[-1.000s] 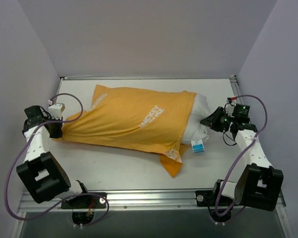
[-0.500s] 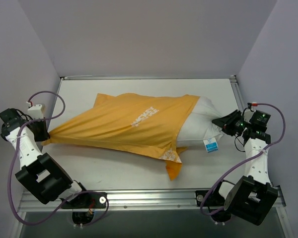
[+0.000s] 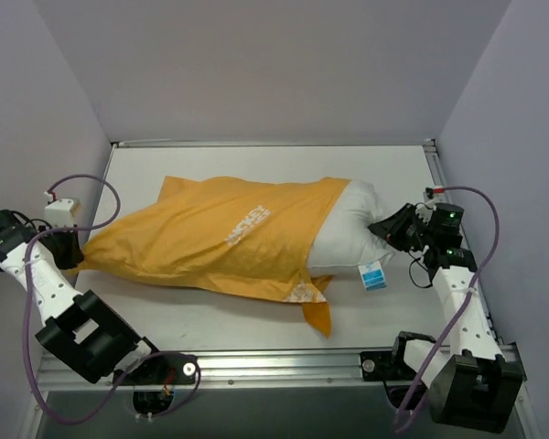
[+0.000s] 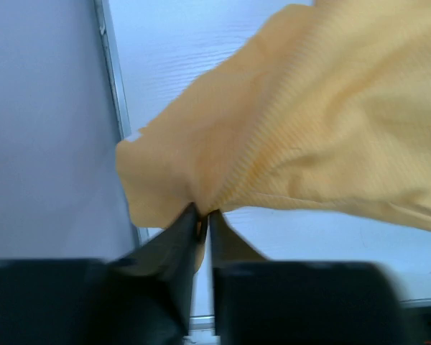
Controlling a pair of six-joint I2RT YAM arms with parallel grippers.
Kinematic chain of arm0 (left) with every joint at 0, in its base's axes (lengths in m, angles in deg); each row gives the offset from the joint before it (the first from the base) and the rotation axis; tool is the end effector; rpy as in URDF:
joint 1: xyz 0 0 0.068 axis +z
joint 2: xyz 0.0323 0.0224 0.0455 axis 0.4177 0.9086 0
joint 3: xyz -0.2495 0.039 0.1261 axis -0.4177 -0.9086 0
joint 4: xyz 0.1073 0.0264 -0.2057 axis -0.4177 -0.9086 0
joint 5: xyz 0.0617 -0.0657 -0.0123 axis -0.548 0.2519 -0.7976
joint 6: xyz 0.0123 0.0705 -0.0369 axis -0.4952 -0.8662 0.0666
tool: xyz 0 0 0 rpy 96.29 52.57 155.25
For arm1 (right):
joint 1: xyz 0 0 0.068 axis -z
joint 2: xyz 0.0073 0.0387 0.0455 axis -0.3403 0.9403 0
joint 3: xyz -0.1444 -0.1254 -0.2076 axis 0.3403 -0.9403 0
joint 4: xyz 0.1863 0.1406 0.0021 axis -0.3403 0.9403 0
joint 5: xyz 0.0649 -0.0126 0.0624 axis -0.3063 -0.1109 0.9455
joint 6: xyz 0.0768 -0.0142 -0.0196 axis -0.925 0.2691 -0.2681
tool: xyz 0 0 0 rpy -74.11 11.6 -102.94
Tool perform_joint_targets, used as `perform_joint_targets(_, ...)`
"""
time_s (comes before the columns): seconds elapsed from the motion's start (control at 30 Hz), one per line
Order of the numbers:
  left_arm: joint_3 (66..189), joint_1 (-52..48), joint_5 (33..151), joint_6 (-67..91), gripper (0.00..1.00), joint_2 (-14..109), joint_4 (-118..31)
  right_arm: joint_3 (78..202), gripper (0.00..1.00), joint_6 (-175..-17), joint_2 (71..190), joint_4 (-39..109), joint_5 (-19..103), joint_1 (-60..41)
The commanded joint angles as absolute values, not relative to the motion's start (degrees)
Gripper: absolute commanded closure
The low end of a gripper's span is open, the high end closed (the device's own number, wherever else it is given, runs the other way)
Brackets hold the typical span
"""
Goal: Remove the pillowcase from the pillow
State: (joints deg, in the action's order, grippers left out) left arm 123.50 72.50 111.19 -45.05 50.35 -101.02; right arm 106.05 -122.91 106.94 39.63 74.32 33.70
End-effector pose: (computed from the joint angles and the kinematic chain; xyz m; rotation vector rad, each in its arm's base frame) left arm 0.1861 0.1573 0.2812 0.0830 2.5026 -0.0175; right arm 0.2195 -0.0081 0.2966 0.3415 1.9300 0.9028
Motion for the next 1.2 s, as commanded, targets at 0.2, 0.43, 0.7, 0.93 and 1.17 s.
perform_joint_targets(0.2, 130.78, 55.74, 122.83, -52.06, 0.15, 38.67, -114.08, 93.57, 1.0, -128.49, 96.95, 38.21, 60.79, 17.1)
perform_joint_targets(0.43, 139.21, 30.36, 115.32, -30.37, 0.11, 37.16, -107.69, 89.35, 1.0, -131.47, 99.93, 36.11, 58.33, 6.2)
perform_joint_targets(0.7, 153.17, -9.39, 94.39, -21.74, 0.09, 56.31, -103.9, 86.89, 1.0, -131.83, 103.62, 32.15, 55.07, -0.49)
perform_joint_targets(0.93, 165.31, -19.6, 92.98, -22.08, 0.16, 75.64, -100.47, 82.84, 1.0, -133.67, 104.24, 28.11, 55.6, -0.76)
perform_joint_targets(1.17, 173.76, -20.93, 93.85, -21.11, 0.57, 84.97, -101.25, 82.23, 1.0, -133.41, 102.66, 29.51, 55.69, -0.85)
